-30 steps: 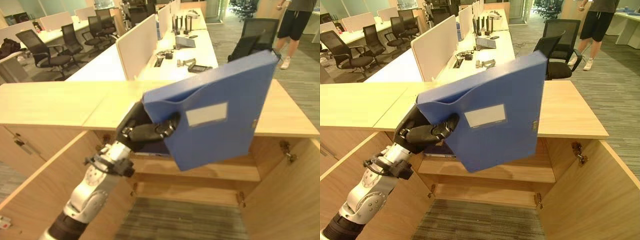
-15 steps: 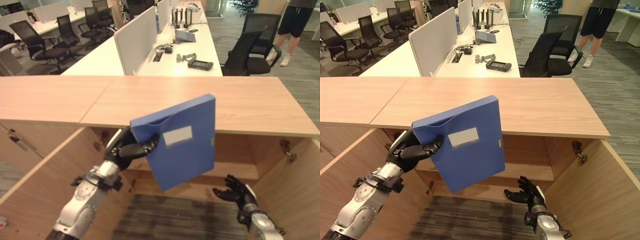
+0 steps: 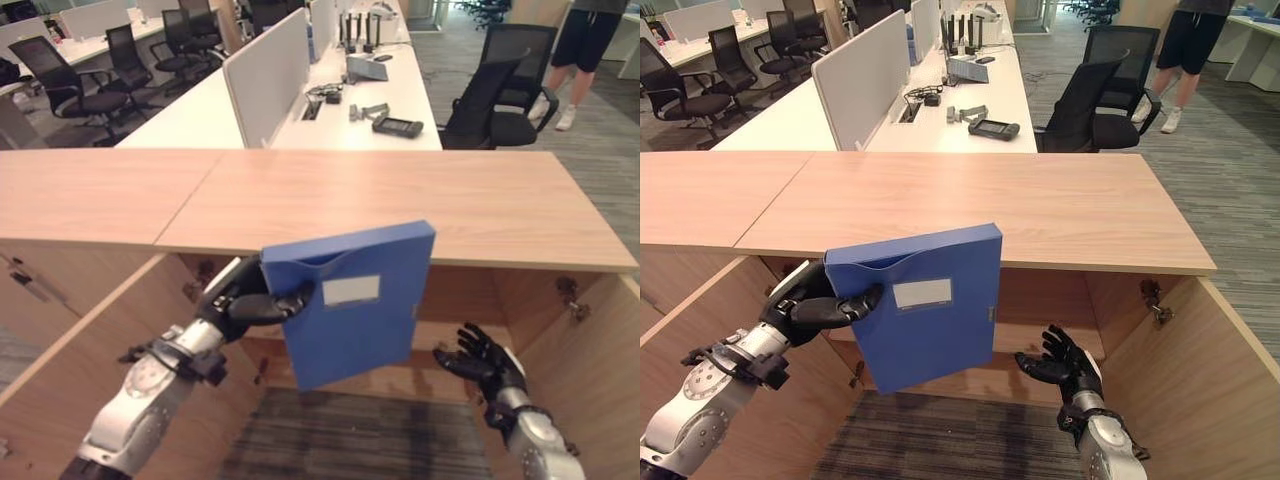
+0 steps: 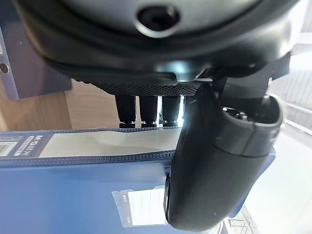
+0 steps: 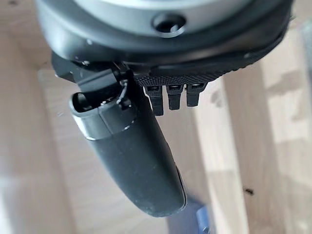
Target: Put the empty folder in the office cabinet
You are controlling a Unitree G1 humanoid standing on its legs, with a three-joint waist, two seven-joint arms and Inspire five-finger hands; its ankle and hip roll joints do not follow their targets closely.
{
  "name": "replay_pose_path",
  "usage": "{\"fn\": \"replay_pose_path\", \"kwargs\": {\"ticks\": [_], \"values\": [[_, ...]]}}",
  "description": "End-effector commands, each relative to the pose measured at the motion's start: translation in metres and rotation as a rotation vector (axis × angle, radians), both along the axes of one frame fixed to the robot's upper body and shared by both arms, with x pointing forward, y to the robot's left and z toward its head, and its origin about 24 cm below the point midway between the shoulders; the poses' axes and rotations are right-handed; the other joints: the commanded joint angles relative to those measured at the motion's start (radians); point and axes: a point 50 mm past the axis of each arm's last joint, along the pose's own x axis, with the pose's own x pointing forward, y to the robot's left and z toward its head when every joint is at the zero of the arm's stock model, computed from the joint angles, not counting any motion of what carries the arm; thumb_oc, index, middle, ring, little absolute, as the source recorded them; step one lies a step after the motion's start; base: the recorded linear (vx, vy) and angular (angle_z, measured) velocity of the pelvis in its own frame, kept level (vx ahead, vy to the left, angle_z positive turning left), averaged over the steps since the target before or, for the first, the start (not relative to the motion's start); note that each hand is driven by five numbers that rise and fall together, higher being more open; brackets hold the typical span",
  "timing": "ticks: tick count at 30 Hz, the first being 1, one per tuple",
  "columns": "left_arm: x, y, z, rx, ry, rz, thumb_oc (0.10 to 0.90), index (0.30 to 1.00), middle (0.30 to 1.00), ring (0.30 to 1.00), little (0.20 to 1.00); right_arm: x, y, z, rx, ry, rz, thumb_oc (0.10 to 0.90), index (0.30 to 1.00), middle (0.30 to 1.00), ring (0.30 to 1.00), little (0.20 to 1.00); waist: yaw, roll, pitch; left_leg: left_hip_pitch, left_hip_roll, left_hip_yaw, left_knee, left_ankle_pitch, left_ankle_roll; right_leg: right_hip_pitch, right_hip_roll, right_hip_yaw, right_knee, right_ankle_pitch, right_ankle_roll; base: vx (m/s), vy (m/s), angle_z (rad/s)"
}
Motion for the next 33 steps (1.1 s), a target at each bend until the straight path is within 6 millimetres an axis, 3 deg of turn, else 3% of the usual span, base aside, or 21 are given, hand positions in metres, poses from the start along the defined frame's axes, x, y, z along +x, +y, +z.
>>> {"fn": "replay_pose_path", "kwargs": {"ticks": [1, 8, 18, 24, 33], "values": [[0.022, 0.01, 0.081, 0.046, -0.363, -0.031, 0.4, 0.3, 0.3, 0.3, 0.3, 0.044, 0.007, 0.075, 0.082, -0.36, 0.136, 0.8, 0.9, 0.9, 0.9, 0.9, -0.001, -0.007, -0.034, 0.064, 0.049, -0.009, -0.002, -0.087, -0.042, 0.016, -0.08, -0.014, 0.059, -0.098, 0.092, 0.0, 0.0, 0.0], [0.024, 0.002, 0.089, 0.07, -0.386, -0.103, 0.4, 0.3, 0.3, 0.3, 0.3, 0.047, 0.046, 0.099, 0.305, -0.456, 0.393, 0.8, 0.9, 0.9, 0.9, 0.9, 0.002, -0.013, -0.035, 0.059, 0.05, -0.007, -0.002, -0.079, -0.045, 0.012, -0.079, -0.013, 0.061, -0.097, 0.095, 0.0, 0.0, 0.0], [0.024, -0.01, 0.09, 0.046, -0.402, -0.185, 0.4, 0.3, 0.3, 0.3, 0.3, 0.043, 0.082, 0.107, 0.45, -0.45, 0.649, 0.8, 0.9, 0.9, 0.9, 0.9, 0.008, -0.018, -0.039, 0.056, 0.052, -0.005, -0.002, -0.075, -0.047, 0.009, -0.078, -0.014, 0.058, -0.095, 0.095, 0.0, 0.0, 0.0], [0.024, -0.015, 0.092, 0.037, -0.423, -0.215, 0.4, 0.3, 0.3, 0.3, 0.3, 0.039, 0.099, 0.112, 0.461, -0.437, 0.786, 0.8, 0.9, 0.9, 0.9, 0.9, 0.01, -0.02, -0.042, 0.051, 0.054, -0.007, -0.002, -0.071, -0.047, 0.004, -0.076, -0.014, 0.062, -0.096, 0.094, 0.0, 0.0, 0.0], [0.024, -0.017, 0.094, 0.035, -0.443, -0.216, 0.4, 0.3, 0.3, 0.3, 0.3, 0.039, 0.104, 0.115, 0.472, -0.455, 0.81, 0.8, 0.9, 0.9, 0.9, 0.9, 0.013, -0.02, -0.044, 0.047, 0.053, -0.01, -0.002, -0.07, -0.046, 0.003, -0.074, -0.013, 0.062, -0.098, 0.092, 0.0, 0.0, 0.0]]}}
